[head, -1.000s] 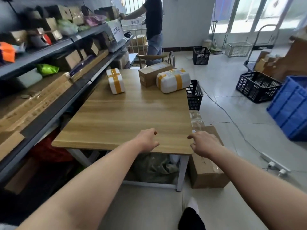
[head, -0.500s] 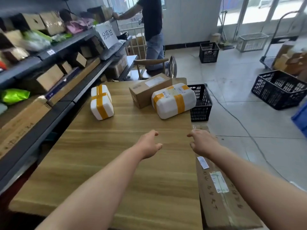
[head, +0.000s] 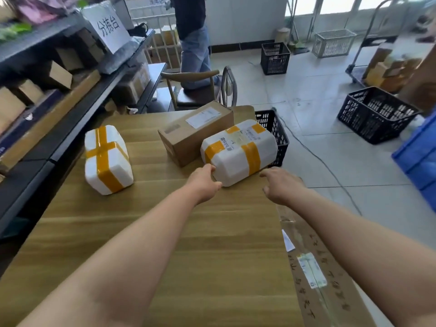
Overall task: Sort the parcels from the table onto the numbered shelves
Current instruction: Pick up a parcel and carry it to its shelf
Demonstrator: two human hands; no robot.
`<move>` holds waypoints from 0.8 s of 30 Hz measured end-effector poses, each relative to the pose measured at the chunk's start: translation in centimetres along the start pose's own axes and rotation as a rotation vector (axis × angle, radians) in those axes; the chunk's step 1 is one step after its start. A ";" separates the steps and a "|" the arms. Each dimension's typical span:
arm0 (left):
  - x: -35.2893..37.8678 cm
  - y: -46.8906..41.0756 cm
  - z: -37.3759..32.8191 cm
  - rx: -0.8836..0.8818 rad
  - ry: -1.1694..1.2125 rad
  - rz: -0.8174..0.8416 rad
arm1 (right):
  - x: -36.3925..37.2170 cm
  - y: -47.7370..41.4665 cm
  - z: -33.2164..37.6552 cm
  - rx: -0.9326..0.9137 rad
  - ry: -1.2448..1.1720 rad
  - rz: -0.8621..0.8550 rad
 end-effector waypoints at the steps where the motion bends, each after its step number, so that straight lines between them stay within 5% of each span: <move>1: 0.1 -1.1 -0.2 0.008 -0.005 -0.009 | 0.0 -1.0 0.1 -0.001 -0.017 -0.018; 13: 2.2 -14.3 -2.7 0.018 -0.164 -0.192 | 2.1 -15.0 -0.7 0.021 -0.119 -0.098; 24: 1.6 -19.2 -3.3 -0.005 -0.239 0.191 | 3.9 -16.3 -2.0 -0.054 -0.169 -0.103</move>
Point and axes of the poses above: each hand's wrist, its own y-axis away from the middle knuckle, its own x-axis out of the palm, z = x × y, the point moved 1 cm from there along -y, towards the middle knuckle, and after that the axes turned 10 degrees about -z, right-handed, at the moved point
